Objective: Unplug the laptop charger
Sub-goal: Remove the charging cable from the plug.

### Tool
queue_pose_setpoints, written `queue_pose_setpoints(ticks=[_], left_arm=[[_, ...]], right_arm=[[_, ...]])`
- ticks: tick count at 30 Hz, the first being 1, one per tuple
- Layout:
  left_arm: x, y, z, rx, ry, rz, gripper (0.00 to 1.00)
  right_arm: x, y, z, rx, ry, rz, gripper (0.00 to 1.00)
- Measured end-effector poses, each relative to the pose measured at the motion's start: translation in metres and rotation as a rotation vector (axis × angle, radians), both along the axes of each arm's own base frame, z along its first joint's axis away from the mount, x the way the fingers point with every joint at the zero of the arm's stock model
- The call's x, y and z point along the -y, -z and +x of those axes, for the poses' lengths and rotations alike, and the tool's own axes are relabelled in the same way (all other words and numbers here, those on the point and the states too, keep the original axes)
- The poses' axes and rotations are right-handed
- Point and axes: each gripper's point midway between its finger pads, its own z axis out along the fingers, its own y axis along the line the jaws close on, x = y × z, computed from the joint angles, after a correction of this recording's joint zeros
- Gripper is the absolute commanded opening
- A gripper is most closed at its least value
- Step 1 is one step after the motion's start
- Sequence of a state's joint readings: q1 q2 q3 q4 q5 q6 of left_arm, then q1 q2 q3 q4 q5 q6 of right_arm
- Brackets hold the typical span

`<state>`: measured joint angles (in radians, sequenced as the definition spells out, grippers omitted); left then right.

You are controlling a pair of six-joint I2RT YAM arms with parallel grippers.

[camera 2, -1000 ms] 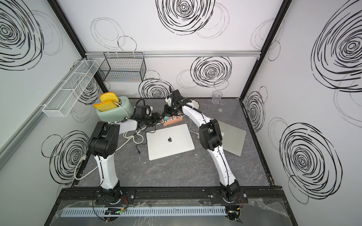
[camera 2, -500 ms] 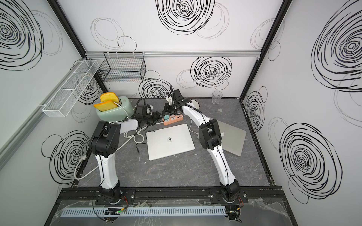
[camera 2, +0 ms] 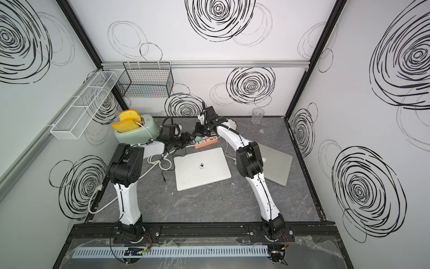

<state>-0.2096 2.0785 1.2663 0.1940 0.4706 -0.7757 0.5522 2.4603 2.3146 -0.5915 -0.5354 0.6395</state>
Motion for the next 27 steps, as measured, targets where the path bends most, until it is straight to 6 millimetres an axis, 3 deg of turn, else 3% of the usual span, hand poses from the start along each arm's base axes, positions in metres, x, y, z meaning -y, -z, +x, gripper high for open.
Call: queue_pose_setpoints(ticks=[27], left_arm=[[0.005,0.001,0.005,0.018,0.011,0.011,0.62]], right_arm=[[0.011,0.0,0.008,0.008,0.013,-0.004,0.0]])
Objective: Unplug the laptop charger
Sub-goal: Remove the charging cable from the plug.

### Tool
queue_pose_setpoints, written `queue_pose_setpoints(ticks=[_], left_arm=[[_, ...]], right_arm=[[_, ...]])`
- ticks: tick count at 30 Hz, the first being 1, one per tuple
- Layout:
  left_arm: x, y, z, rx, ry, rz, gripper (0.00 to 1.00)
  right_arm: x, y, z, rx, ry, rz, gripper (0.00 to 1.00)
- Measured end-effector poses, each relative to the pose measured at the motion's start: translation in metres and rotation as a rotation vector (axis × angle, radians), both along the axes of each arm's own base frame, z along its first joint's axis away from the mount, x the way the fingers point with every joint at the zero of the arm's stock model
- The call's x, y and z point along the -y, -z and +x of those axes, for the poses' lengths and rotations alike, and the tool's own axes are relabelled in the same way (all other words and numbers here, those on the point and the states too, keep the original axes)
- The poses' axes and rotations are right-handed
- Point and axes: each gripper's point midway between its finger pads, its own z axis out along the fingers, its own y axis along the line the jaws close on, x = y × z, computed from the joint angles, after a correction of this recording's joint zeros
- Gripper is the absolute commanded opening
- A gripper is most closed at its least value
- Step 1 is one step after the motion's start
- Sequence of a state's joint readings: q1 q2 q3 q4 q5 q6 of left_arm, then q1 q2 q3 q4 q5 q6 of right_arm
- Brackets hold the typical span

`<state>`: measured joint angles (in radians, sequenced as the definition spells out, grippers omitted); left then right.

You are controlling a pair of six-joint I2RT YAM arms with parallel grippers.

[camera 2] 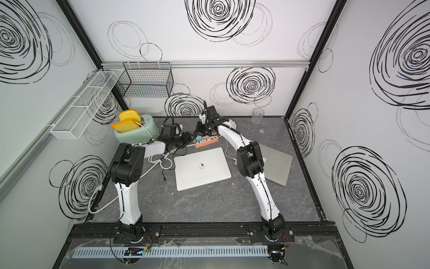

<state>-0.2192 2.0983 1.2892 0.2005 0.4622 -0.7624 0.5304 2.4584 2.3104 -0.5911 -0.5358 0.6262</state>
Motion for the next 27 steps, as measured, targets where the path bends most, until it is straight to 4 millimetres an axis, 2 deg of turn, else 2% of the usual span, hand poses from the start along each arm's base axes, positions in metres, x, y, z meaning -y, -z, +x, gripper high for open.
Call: queue_pose_setpoints(ticks=[27], left_arm=[[0.0009,-0.0008,0.0,-0.01,0.013,0.026,0.62]], right_arm=[[0.0004,0.0001,-0.0036,0.023,-0.026,-0.017,0.0]])
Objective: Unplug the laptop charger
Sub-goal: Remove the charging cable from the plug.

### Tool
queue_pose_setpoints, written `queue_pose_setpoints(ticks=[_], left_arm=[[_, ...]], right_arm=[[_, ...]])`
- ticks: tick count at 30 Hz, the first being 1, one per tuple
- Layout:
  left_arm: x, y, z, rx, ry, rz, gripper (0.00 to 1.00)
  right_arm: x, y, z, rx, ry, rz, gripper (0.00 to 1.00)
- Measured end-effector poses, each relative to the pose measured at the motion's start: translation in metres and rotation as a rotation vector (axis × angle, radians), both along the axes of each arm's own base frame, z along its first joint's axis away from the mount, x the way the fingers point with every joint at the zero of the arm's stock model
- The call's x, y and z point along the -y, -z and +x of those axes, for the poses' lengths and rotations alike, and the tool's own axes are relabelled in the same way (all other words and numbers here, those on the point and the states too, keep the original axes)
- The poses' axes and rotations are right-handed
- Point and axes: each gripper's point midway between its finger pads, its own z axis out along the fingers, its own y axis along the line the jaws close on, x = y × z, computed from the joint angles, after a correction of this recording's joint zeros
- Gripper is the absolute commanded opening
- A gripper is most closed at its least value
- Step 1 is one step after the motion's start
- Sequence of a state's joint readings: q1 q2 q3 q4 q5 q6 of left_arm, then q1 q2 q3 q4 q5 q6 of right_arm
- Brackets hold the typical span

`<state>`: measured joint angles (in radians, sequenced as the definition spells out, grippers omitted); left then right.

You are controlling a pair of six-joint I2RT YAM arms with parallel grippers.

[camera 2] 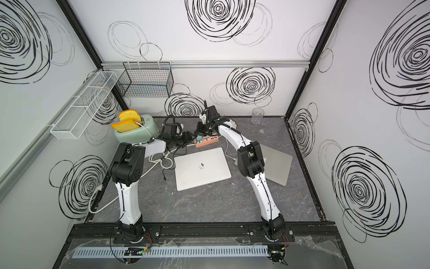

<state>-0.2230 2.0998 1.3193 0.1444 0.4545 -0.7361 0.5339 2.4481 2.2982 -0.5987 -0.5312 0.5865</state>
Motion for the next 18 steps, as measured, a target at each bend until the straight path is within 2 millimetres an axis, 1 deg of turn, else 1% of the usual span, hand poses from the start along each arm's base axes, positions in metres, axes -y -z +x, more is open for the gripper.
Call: queue_pose_setpoints(ticks=[18], left_arm=[[0.0024,0.0004,-0.0026,0.004,0.0,0.007,0.62]], right_arm=[[0.0008,-0.0006,-0.0048,-0.016,0.007,-0.015,0.0]])
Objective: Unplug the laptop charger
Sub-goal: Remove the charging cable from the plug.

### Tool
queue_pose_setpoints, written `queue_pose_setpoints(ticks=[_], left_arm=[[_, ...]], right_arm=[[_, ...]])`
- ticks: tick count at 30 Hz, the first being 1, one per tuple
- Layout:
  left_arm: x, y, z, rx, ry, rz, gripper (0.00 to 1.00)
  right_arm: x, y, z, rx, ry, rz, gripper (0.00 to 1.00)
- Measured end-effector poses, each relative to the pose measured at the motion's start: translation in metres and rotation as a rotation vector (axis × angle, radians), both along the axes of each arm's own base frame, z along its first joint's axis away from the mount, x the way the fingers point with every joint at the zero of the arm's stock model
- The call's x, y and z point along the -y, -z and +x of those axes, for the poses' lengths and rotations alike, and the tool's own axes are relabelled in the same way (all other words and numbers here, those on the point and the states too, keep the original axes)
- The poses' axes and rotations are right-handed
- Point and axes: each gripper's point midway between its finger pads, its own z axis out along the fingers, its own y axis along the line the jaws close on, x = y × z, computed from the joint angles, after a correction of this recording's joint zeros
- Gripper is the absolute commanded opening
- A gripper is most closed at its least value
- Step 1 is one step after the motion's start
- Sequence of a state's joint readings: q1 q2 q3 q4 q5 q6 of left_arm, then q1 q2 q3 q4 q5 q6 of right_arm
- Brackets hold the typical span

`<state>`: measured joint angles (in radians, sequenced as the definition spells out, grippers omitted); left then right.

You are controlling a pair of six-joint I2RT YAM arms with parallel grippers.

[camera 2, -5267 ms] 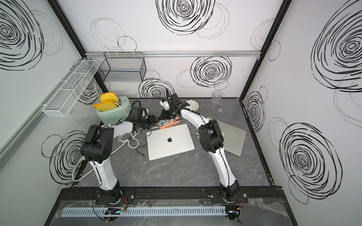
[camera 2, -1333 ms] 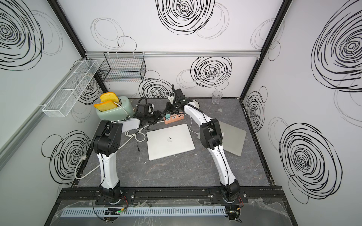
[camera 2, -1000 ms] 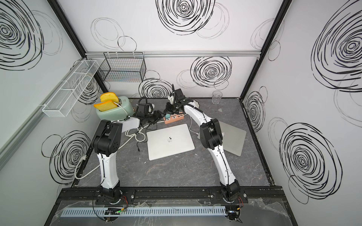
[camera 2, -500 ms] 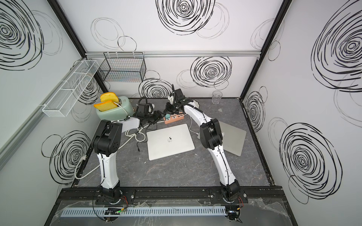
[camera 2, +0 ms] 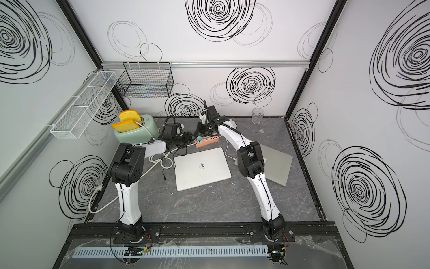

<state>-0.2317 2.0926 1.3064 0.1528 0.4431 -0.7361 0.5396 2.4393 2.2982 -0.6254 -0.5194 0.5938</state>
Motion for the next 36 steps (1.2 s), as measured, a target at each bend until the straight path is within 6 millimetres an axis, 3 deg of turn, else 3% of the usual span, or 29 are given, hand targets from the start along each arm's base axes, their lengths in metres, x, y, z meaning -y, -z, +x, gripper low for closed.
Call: queue_pose_setpoints(ticks=[21,23,26,29,32,36], left_arm=[[0.002,0.0,-0.001,0.002,0.004,-0.001,0.62],[0.002,0.0,-0.001,0.003,0.004,-0.001,0.62],[0.002,0.0,-0.001,0.004,0.004,-0.001,0.62],[0.002,0.0,-0.001,0.005,0.005,-0.001,0.62],[0.003,0.0,-0.001,0.005,0.005,-0.001,0.62],[0.003,0.0,-0.001,0.005,0.005,-0.001,0.62]], right_arm=[[0.002,-0.004,-0.005,0.015,0.0,0.018,0.0],[-0.002,-0.027,-0.003,0.062,-0.019,0.027,0.0],[-0.013,-0.094,0.002,0.22,-0.048,0.099,0.0],[-0.012,-0.141,-0.007,0.309,-0.061,0.143,0.0],[-0.012,-0.163,-0.014,0.349,-0.069,0.164,0.0],[-0.011,-0.158,-0.014,0.341,-0.071,0.153,0.0]])
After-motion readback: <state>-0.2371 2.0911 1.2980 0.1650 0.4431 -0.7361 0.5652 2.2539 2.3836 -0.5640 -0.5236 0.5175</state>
